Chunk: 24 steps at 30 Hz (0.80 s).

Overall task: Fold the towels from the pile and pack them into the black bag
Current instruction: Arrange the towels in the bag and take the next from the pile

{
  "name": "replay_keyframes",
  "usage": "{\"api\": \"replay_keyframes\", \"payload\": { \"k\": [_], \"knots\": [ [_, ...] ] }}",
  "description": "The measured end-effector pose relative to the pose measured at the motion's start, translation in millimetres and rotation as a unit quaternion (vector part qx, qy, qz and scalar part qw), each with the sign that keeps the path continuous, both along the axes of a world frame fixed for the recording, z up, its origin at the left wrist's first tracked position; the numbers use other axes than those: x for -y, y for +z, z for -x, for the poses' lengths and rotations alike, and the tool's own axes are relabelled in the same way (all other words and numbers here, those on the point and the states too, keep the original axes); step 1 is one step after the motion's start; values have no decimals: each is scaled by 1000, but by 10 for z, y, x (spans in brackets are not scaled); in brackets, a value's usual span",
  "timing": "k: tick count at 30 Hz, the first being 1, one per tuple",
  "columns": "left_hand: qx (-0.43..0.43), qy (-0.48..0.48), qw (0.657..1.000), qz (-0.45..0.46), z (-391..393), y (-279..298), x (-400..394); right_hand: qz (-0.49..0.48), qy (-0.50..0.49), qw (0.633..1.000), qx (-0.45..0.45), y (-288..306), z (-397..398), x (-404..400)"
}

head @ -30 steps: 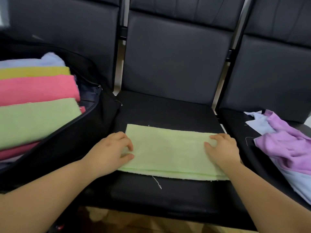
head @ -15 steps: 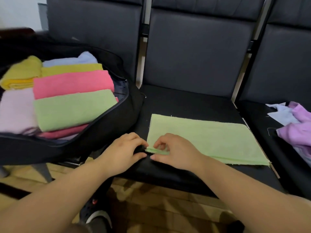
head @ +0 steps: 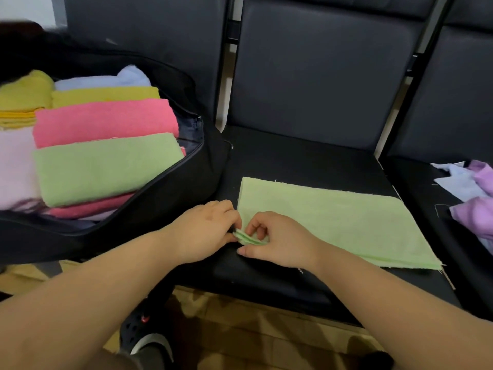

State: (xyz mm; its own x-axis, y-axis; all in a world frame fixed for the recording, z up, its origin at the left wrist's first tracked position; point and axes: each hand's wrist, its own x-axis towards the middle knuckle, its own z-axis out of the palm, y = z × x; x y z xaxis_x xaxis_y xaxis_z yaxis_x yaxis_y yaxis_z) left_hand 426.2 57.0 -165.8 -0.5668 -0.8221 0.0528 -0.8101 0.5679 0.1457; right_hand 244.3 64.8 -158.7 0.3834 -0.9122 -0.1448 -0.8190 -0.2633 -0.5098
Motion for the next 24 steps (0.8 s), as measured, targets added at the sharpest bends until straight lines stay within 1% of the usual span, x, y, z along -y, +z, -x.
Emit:
{"api": "replay_keyframes", "payload": {
  "k": [2,3,6,8,10,12,13,15,16,17,18,20,21,22,23,24],
  "knots": [
    [29,2,999,-25,39,43,49,-8,0,1000,7,-1,8,21],
    [32,7,998,-52,57,85,65,-11,1,1000,8,0,7,25],
    [2,27,987,-160,108,255,81,-11,5,1000,26,19,-2,5],
    [-20,32,977,-212,124,386,56,-23,-1,997,69,64,-9,-11],
    [-63,32,972,-222,114,522,12,-59,-13,989,133,174,4,-27],
    [-129,43,969,-208,105,663,-43,-115,-17,972,202,340,52,-59],
    [-169,51,962,-208,92,725,-63,-141,-12,964,226,423,90,-84],
    [-230,56,941,-240,71,822,-86,-173,-4,952,252,570,190,-140],
    [-229,49,936,-262,57,844,-85,-181,0,948,262,625,248,-165],
    [-198,44,938,-281,51,849,-76,-187,4,945,269,673,317,-184],
    [-147,44,944,-293,50,820,-52,-194,7,942,275,721,395,-201],
    [-31,53,956,-289,42,741,25,-201,10,938,281,804,576,-230],
    [-1,59,958,-281,32,720,79,-200,7,939,281,841,678,-246],
    [-2,64,958,-279,10,709,138,-199,2,939,280,878,784,-264],
    [-31,68,957,-281,-18,713,187,-196,-4,940,279,916,889,-287],
    [-81,67,952,-288,-28,734,218,-190,-13,942,276,955,989,-314]
  ]
}}
